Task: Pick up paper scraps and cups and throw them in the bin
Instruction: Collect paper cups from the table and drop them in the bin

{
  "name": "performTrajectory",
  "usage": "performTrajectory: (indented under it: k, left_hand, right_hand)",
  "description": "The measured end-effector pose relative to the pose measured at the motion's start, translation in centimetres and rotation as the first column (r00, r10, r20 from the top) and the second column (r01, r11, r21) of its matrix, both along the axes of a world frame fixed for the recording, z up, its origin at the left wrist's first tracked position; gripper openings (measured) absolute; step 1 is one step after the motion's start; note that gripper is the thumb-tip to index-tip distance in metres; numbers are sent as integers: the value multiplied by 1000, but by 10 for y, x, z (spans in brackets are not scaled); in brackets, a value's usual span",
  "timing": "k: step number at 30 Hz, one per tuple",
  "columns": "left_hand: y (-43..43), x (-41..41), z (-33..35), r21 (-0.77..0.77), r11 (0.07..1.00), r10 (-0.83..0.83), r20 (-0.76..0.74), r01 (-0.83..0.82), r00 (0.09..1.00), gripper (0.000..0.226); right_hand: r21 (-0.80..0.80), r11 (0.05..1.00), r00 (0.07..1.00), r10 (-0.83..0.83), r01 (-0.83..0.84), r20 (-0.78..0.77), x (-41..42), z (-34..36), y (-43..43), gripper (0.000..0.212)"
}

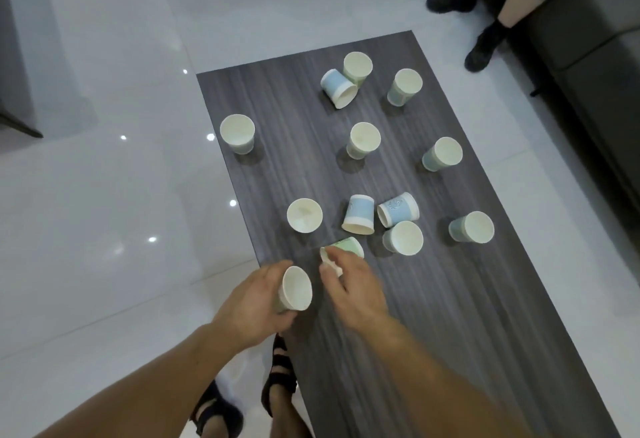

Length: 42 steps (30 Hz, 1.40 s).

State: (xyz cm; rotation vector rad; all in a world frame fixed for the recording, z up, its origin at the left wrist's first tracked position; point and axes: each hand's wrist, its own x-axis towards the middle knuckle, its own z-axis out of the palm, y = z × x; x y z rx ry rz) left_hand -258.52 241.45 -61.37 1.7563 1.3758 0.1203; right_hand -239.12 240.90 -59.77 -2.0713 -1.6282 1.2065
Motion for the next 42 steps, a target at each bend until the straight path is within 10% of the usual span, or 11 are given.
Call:
performTrajectory:
  k: [4, 12, 24, 33, 42]
  left_hand:
    - [-19, -22, -14, -55, 995, 85, -63, -89, 994, 89]
    - [-50, -49, -18, -61, 986, 149, -100, -156, 984, 94]
    - [-78, -113, 93, 129, 907, 418, -149, -401, 896, 89]
    - [-239, -237, 219, 258, 669, 728, -44, -697, 684, 84]
    - [-480, -339, 278, 336, 179, 982, -10, -925, 187, 83]
  right_hand:
    - [-20, 905, 801, 386, -425, 457, 21, -24, 30, 73]
    - [-315, 611, 299, 694, -726, 655, 13, -66, 37, 80]
    - [39, 750, 688, 584, -661, 431, -86, 47, 7, 75]
    - [166, 523, 527, 682, -836, 508, -228, 196, -94, 69]
    - [300, 62, 209, 849, -952, 485, -414, 259, -268, 73]
